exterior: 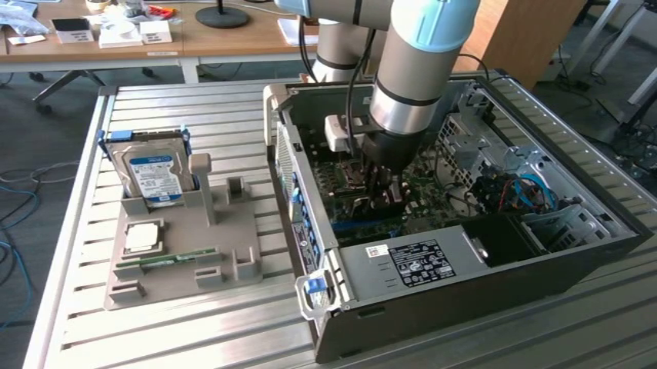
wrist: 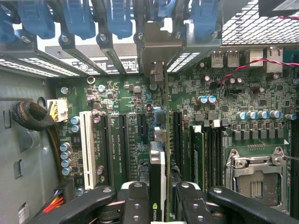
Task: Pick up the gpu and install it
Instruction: 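Insert the gpu into the slot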
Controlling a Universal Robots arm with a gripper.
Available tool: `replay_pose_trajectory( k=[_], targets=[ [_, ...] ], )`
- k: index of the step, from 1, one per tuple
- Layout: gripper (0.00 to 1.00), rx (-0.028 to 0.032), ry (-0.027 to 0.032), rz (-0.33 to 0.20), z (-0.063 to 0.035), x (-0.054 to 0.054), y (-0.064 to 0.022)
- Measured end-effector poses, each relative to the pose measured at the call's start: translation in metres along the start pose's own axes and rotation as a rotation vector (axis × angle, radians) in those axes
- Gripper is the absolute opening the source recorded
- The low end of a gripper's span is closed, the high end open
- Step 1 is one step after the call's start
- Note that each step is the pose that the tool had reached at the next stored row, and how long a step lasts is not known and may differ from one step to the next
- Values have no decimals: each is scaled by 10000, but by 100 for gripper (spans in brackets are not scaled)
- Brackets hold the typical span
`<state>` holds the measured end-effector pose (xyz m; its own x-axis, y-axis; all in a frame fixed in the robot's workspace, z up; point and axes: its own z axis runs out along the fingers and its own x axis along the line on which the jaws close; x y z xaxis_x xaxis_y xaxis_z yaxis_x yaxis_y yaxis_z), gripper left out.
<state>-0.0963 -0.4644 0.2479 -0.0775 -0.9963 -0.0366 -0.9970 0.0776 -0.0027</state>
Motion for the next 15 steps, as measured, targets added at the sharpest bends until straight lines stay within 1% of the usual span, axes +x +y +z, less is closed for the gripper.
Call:
replay_pose_trajectory(
  k=[2,15],
  targets=[
    [27,-2,7,0,-18,0,0],
    [27,-3,6,-1,-18,8,1]
  ],
)
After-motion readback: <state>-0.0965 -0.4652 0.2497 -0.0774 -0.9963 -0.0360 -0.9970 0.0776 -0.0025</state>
